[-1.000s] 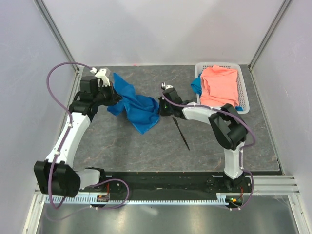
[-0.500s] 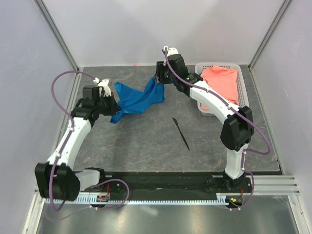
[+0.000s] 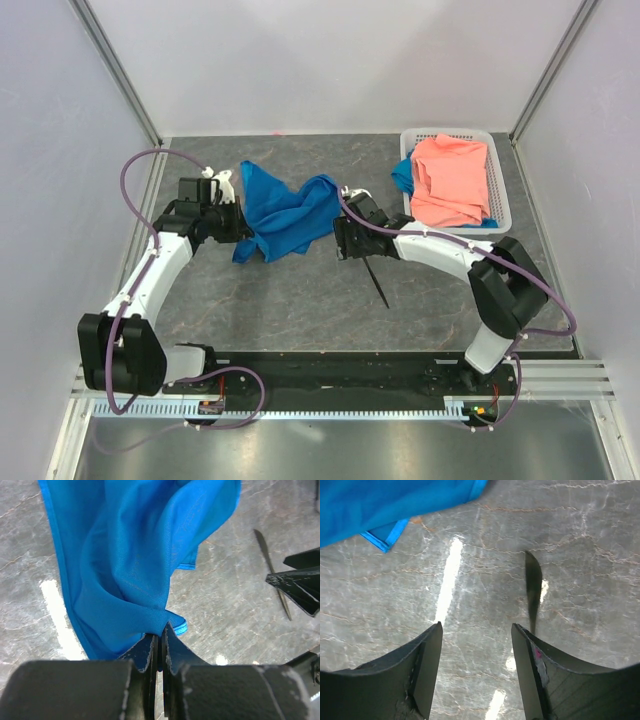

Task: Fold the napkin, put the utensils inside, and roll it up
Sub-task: Flatten the napkin out

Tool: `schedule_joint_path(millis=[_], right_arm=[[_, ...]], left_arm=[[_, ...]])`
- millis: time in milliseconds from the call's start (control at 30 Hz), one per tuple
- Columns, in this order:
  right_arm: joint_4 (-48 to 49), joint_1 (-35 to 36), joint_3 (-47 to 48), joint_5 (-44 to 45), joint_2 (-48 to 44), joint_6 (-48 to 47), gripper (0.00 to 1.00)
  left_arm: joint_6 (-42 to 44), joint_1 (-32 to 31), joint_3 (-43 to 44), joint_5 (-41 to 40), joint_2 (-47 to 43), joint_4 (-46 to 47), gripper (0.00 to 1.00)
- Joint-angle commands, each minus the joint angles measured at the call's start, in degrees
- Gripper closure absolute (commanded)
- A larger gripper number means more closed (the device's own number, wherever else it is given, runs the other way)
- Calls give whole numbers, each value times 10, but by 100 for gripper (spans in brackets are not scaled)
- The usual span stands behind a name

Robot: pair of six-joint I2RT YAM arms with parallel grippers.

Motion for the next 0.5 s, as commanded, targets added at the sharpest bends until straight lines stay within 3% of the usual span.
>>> schedule_joint_path(millis=[0,233,467], right_arm=[[55,28,16,2,10,28,35],[-2,108,144,96,132,26,42],[-41,119,258,115,231,21,44]], left_arm=[[18,0,9,-46,7,-5,94],[19,0,10,-76,0,-5,94],[18,0,12,-65,-11,-5,94]])
